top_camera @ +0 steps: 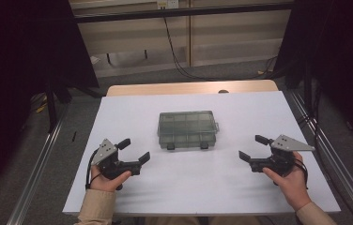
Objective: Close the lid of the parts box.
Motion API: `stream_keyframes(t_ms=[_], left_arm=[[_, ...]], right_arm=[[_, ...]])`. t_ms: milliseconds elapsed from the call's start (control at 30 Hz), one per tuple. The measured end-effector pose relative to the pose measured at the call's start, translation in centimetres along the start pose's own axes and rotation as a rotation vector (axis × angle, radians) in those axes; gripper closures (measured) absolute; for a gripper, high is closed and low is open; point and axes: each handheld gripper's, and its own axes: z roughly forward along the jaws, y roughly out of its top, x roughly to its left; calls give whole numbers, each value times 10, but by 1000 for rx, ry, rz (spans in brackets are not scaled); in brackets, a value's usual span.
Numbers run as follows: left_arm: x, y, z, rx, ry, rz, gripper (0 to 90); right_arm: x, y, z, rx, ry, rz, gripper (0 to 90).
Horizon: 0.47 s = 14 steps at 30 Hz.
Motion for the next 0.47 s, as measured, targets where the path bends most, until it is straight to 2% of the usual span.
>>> stream_keyframes(t_ms=[167, 233, 333, 367, 467], left_arm=[[-3, -1, -7, -18, -9, 13, 26], [-2, -1, -10, -10, 0, 21, 25], [-2, -2, -12, -31, 9, -1, 26], [0, -3, -14, -24, 8, 8, 25], [-1, -3, -14, -37, 12, -2, 24]], right_arm=[[-3, -1, -12, -14, -14, -3, 88], [-4, -2, -16, -17, -25, -1, 86], [-5, -4, -22, -19, -28, -1, 86], [-6, -4, -22, -22, -28, -1, 85], [-7, -5, -25, -22, -32, -6, 83]])
